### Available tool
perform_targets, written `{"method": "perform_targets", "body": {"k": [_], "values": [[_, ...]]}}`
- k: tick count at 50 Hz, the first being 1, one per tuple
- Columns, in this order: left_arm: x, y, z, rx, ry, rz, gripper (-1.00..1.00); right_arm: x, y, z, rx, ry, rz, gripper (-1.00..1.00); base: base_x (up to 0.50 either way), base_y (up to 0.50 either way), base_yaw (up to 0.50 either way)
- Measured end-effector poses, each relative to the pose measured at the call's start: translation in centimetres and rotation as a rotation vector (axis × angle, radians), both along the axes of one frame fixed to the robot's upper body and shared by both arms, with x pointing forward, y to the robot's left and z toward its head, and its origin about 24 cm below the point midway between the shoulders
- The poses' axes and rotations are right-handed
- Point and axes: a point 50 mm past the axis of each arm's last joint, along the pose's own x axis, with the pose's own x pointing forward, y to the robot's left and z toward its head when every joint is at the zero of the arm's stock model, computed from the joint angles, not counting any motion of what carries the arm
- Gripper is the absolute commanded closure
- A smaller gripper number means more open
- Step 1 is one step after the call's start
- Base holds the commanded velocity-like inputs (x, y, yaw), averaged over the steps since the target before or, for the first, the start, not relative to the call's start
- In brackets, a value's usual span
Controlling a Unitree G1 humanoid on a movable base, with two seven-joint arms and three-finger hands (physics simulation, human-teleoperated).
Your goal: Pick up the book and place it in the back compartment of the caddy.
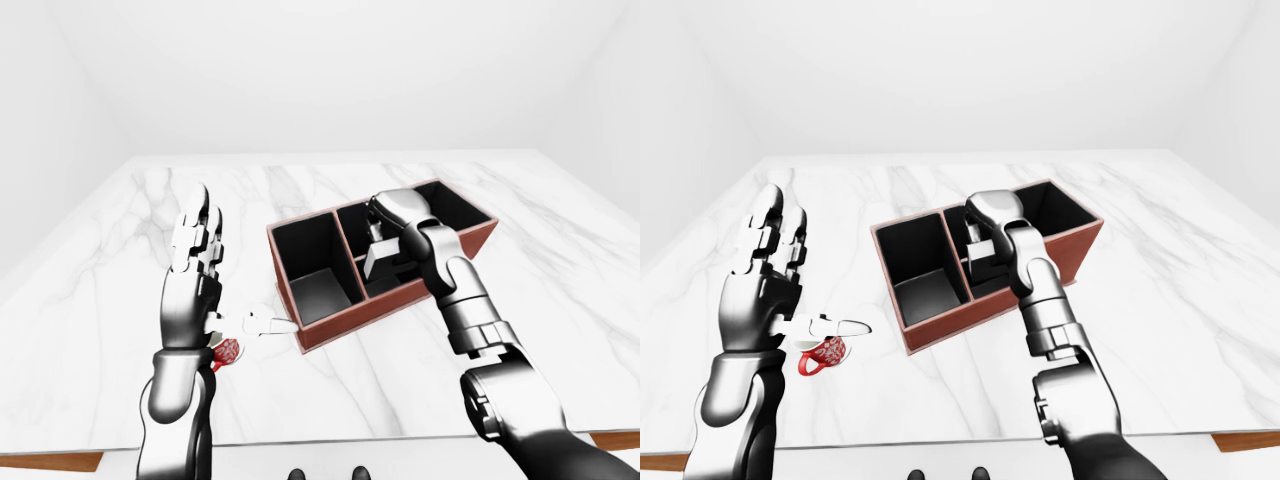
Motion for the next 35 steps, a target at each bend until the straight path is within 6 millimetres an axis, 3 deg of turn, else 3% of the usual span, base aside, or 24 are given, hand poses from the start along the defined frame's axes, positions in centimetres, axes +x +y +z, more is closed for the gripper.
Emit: {"method": "perform_targets", "body": {"k": [35], "values": [[0.1,-0.1,-0.2,-0.002,0.008,-0.005,-1.0,1.1,0.4,-2.0,-0.009,-0.017,-0.028,1.0,0.0,0.0,0.0]]}}
